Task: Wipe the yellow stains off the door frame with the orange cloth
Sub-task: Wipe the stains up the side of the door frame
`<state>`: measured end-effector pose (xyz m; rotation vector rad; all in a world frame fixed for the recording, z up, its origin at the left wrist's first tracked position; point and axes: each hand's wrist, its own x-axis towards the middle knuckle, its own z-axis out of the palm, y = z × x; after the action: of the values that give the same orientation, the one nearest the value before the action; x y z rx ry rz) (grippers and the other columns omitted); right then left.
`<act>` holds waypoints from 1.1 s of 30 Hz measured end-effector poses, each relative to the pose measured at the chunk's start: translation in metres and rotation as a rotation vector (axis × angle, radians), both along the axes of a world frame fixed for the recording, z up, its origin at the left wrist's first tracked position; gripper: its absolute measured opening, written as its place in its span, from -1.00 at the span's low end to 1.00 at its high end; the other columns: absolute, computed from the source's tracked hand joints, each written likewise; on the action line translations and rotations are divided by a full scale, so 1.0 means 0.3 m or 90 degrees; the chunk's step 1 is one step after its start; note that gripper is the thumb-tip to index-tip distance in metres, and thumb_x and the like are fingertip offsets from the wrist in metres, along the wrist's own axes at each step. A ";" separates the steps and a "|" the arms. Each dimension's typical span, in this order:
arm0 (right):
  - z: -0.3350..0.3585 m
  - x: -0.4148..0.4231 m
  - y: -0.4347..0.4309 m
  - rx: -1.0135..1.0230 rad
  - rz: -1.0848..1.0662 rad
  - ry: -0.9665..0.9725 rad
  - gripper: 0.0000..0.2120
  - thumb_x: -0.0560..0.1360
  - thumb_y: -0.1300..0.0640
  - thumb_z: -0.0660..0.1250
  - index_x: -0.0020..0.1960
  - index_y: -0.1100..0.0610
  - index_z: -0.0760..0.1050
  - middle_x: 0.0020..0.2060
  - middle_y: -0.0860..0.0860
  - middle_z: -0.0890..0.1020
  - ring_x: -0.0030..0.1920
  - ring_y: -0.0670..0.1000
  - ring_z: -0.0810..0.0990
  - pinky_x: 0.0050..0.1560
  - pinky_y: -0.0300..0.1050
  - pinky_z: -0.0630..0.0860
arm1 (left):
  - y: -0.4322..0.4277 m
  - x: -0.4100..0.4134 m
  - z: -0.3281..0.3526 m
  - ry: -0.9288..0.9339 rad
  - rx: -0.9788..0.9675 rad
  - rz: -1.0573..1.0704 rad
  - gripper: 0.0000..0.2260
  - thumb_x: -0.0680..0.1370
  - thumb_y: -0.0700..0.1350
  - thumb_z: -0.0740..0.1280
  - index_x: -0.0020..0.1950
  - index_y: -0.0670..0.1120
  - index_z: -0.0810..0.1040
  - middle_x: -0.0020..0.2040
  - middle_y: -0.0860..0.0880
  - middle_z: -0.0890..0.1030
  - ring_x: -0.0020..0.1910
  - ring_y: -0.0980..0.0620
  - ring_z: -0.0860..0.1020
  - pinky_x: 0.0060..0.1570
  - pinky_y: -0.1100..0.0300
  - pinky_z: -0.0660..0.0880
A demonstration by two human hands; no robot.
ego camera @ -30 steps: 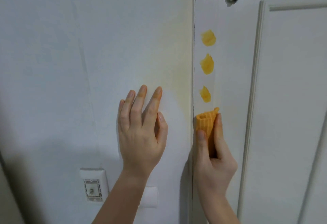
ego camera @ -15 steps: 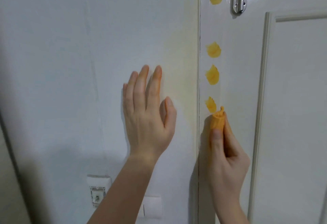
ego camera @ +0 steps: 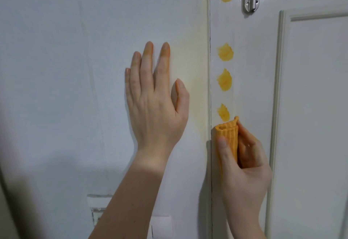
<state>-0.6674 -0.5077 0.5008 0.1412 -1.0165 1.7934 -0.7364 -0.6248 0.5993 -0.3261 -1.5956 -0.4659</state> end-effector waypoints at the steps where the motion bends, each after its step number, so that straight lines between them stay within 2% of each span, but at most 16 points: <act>1: 0.004 0.000 0.003 -0.019 -0.005 0.003 -0.64 0.45 0.19 0.52 0.24 0.07 0.65 0.16 -0.04 0.74 0.21 -0.07 0.70 0.17 -0.28 0.60 | 0.000 0.000 0.000 -0.001 0.000 0.000 -0.45 0.77 0.06 0.11 0.77 -0.01 0.20 0.77 -0.08 0.18 0.78 -0.12 0.09 0.73 -0.15 0.07; 3: -0.003 -0.004 0.009 -0.029 -0.022 -0.005 -0.73 0.47 0.23 0.52 0.17 0.08 0.68 0.11 -0.02 0.76 0.18 -0.05 0.72 0.15 -0.27 0.61 | 0.000 0.000 0.001 -0.002 0.002 -0.001 -0.45 0.77 0.06 0.12 0.77 -0.01 0.20 0.77 -0.08 0.18 0.78 -0.12 0.09 0.73 -0.15 0.07; 9: 0.013 -0.016 -0.018 0.009 -0.070 -0.001 -0.69 0.42 0.19 0.56 0.14 -0.01 0.67 0.17 -0.12 0.73 0.25 -0.10 0.67 0.26 -0.19 0.58 | 0.000 0.005 0.000 -0.004 0.001 -0.003 -0.45 0.77 0.06 0.12 0.77 -0.02 0.20 0.77 -0.08 0.18 0.78 -0.12 0.08 0.73 -0.17 0.08; 14: 0.090 -0.007 0.030 0.053 -0.062 -0.018 -0.81 0.56 0.14 0.45 0.17 0.02 0.64 0.07 -0.11 0.76 0.13 -0.15 0.72 0.09 -0.34 0.60 | -0.001 0.005 0.002 -0.002 0.002 0.000 -0.45 0.77 0.07 0.11 0.77 -0.02 0.21 0.77 -0.09 0.19 0.78 -0.12 0.09 0.73 -0.16 0.09; 18: 0.029 -0.005 -0.010 0.025 -0.071 -0.030 -0.73 0.48 0.11 0.51 0.17 -0.05 0.65 0.13 -0.11 0.74 0.18 -0.11 0.70 0.18 -0.28 0.60 | -0.003 0.008 0.001 -0.001 -0.002 -0.002 -0.45 0.77 0.07 0.12 0.77 -0.02 0.21 0.77 -0.09 0.19 0.78 -0.13 0.08 0.72 -0.17 0.09; 20: 0.068 -0.013 -0.004 0.066 -0.101 -0.026 -0.68 0.48 0.13 0.54 0.21 -0.04 0.64 0.16 -0.13 0.73 0.20 -0.14 0.69 0.21 -0.26 0.59 | -0.001 0.008 0.001 -0.002 -0.004 0.002 -0.45 0.77 0.07 0.11 0.77 -0.02 0.21 0.77 -0.09 0.19 0.78 -0.13 0.09 0.73 -0.17 0.08; 23: 0.161 -0.016 0.033 0.108 -0.096 -0.007 -0.74 0.56 0.14 0.47 0.24 0.07 0.63 0.08 -0.12 0.75 0.15 -0.19 0.70 0.11 -0.35 0.58 | -0.001 0.009 0.003 -0.004 -0.001 0.000 -0.45 0.77 0.06 0.12 0.77 -0.02 0.21 0.77 -0.09 0.19 0.78 -0.13 0.09 0.72 -0.17 0.09; 26: 0.143 -0.016 0.049 0.100 -0.103 -0.030 -0.85 0.61 0.09 0.40 0.16 0.04 0.64 0.00 -0.08 0.77 0.10 -0.14 0.72 0.03 -0.40 0.56 | -0.003 0.008 0.001 -0.006 -0.005 -0.004 -0.45 0.77 0.07 0.11 0.77 -0.02 0.20 0.78 -0.09 0.18 0.78 -0.12 0.07 0.73 -0.17 0.09; 30: 0.085 -0.016 0.005 0.102 -0.101 -0.041 -0.72 0.55 0.10 0.48 0.26 0.00 0.61 0.08 -0.14 0.75 0.14 -0.15 0.71 0.13 -0.23 0.61 | -0.009 0.006 -0.003 -0.006 -0.015 -0.001 -0.45 0.78 0.06 0.11 0.78 -0.01 0.17 0.78 -0.08 0.16 0.78 -0.11 0.05 0.73 -0.16 0.08; 33: 0.182 -0.023 0.014 0.124 -0.108 -0.004 -0.71 0.57 0.12 0.48 0.27 0.05 0.60 0.08 -0.14 0.75 0.14 -0.18 0.70 0.12 -0.29 0.59 | -0.010 0.006 -0.002 -0.008 -0.014 0.003 -0.45 0.78 0.06 0.12 0.78 0.00 0.17 0.78 -0.08 0.16 0.78 -0.11 0.05 0.73 -0.17 0.09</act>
<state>-0.6743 -0.5035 0.5553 0.1645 -1.1719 1.5413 -0.7345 -0.6277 0.5987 -0.3361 -1.6146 -0.4473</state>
